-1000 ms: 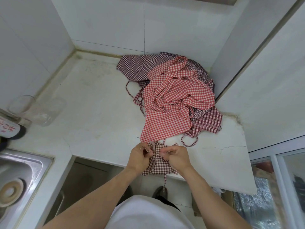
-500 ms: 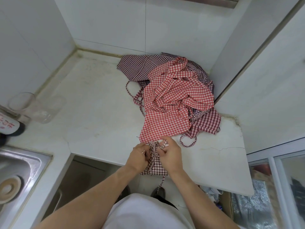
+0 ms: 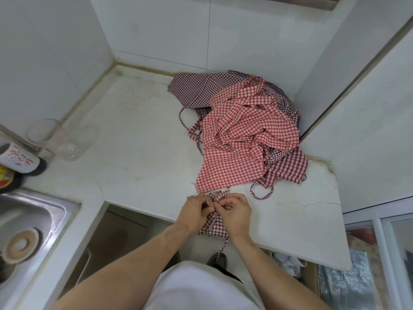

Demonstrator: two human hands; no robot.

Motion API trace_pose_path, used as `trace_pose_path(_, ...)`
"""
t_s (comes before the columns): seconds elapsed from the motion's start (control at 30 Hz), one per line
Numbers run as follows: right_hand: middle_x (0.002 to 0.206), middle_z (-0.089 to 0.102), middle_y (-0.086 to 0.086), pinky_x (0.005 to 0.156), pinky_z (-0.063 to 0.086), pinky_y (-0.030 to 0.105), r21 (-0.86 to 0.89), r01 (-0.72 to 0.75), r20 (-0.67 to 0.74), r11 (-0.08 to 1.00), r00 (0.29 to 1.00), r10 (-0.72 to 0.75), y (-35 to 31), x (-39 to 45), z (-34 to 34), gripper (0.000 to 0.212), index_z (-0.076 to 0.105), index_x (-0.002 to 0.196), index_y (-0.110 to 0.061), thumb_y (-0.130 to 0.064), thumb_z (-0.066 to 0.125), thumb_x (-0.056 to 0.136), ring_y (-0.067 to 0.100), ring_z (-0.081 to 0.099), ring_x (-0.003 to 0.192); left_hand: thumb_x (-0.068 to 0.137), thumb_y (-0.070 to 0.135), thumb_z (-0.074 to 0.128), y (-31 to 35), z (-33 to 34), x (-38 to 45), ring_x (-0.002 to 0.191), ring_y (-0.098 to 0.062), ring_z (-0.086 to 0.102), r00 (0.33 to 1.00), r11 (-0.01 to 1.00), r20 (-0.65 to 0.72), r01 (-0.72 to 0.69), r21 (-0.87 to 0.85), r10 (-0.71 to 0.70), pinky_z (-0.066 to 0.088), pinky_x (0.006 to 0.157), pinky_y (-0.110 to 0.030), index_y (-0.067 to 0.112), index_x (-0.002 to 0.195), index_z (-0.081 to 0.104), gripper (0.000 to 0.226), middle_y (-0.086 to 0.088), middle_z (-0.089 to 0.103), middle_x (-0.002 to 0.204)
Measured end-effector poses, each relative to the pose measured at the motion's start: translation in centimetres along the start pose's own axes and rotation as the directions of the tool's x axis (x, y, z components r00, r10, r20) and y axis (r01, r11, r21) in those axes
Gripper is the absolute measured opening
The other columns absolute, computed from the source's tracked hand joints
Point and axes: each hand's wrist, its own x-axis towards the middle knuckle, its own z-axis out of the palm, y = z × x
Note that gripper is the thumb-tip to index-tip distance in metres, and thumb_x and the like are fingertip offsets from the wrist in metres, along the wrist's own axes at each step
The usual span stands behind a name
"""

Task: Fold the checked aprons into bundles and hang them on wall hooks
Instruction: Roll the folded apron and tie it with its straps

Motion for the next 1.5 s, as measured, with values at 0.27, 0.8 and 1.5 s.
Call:
trace_pose_path(0.27, 0.114, 0.059, -0.008, 0.098, 0.05, 0.027, -0.037, 0.107, 0.225, 0.994, 0.97, -0.096, 2.2, -0.1, -0.4, 0.016, 0.077, 0.105, -0.01, -0.008, 0.069, 0.091, 0.005, 0.059, 0.106, 0.085, 0.023, 0.077, 0.5, 0.0, 0.2, 0.067, 0.002, 0.055, 0.996, 0.993, -0.055, 0.071, -0.095, -0.076, 0.039, 0.064, -0.004, 0.016, 0.081, 0.066, 0.013, 0.013, 0.062, 0.074)
trace_pose_path(0.8, 0.098, 0.068, -0.012, 0.09, 0.049, 0.016, 0.112, -0.015, 0.214, 0.994, 0.977, -0.01, 2.5, 0.1, -0.3, 0.01, 0.077, 0.097, -0.02, -0.017, 0.069, 0.092, 0.0, 0.063, 0.095, 0.071, 0.027, 0.086, 0.3, -0.3, 1.7, 0.081, -0.022, 0.057, 0.958, 0.897, -0.016, -0.262, 0.358, 0.286, 0.049, 0.07, -0.035, 0.012, 0.078, 0.071, 0.021, -0.004, 0.059, 0.091)
trace_pose_path(1.5, 0.084, 0.067, 0.001, 0.078, 0.05, 0.034, 0.078, -0.101, 0.289, 0.992, 0.954, 0.075, 1.8, 0.6, -1.0, 0.019, 0.068, 0.089, -0.012, -0.025, 0.059, 0.099, 0.017, 0.061, 0.081, 0.095, 0.018, 0.058, 4.0, -4.1, 5.0, 0.072, -0.014, 0.059, 0.838, 0.959, 0.479, 0.169, 0.227, -0.26, 0.048, 0.058, -0.021, 0.01, 0.076, 0.062, 0.021, -0.003, 0.061, 0.077)
